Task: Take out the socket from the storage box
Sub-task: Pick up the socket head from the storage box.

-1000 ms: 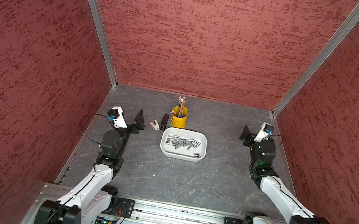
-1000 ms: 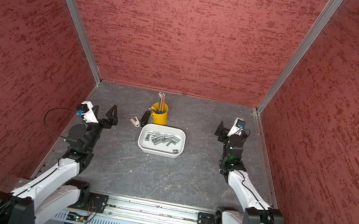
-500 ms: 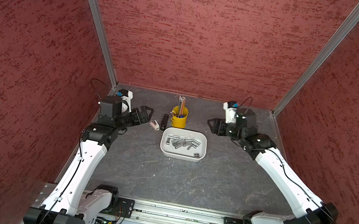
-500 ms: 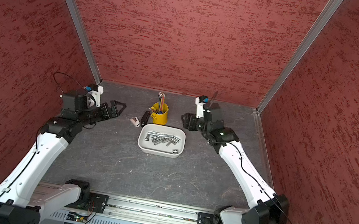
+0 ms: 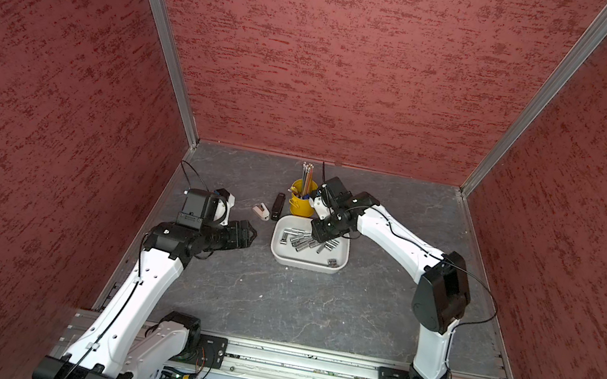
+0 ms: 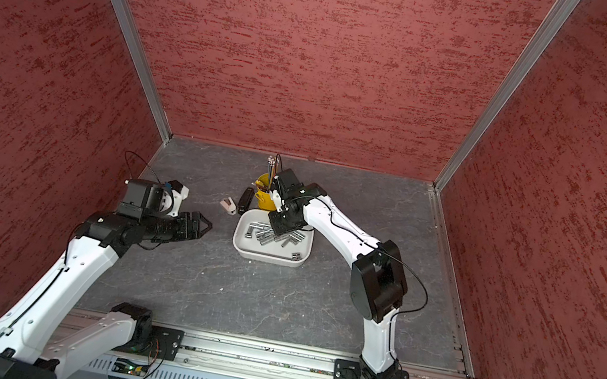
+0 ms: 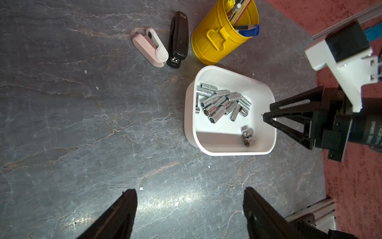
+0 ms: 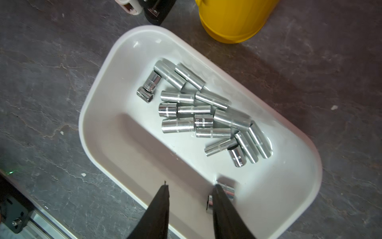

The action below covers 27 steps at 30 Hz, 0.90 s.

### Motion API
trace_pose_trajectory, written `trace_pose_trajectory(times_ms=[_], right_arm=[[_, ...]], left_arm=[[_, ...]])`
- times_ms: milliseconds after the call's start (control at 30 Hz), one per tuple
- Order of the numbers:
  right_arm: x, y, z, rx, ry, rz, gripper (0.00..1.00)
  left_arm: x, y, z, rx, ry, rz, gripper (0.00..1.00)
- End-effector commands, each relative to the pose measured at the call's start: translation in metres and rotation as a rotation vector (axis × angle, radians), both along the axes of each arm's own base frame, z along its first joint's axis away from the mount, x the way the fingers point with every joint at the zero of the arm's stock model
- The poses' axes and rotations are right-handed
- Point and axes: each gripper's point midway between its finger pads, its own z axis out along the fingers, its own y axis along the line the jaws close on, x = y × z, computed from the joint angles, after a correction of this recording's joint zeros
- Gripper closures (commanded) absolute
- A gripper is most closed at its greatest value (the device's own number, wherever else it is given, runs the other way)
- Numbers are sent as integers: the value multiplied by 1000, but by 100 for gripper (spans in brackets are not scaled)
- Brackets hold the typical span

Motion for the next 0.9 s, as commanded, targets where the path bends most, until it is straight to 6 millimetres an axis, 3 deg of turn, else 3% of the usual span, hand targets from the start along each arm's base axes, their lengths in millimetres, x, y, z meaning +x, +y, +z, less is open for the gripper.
trace_pose_trajectory(times_ms=[0,433,867], right_arm=[[8,-17,-8,-113,-12,19,66],[32,-47,-40,-197,13,-29,73],[46,-54,-65,-228,39,-40,73]], left_arm=[[1,2,1,32,-22,-12,21],[2,3,-2,42,-14,-10,20],[5,3,-5,35,3,-14,20]])
